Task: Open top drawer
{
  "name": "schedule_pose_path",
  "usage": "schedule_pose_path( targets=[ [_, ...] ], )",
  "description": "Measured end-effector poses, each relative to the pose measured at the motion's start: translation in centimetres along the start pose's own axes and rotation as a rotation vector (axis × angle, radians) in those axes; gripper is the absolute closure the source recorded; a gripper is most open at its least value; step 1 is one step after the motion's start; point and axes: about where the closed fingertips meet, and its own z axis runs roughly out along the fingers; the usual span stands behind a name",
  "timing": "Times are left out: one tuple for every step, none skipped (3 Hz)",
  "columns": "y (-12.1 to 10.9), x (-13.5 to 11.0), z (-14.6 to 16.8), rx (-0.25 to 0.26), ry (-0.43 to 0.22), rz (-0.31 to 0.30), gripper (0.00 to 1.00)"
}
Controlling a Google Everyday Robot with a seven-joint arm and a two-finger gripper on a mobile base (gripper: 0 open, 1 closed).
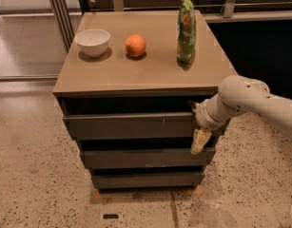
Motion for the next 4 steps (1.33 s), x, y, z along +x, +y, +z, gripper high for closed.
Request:
schedule_pose_path(
  targets=[
    [-0.1, -0.1, -0.4, 0.000, 0.000, 0.000, 0.00],
    [0.6, -0.5, -0.4, -0.020, -0.007, 0.010, 0.00],
    [1.8, -0.8, -1.1, -0.050, -0.009, 0.034, 0.00],
    [3.5, -0.9, -2.0, -0.100, -0.005, 0.068, 0.00]
  ],
)
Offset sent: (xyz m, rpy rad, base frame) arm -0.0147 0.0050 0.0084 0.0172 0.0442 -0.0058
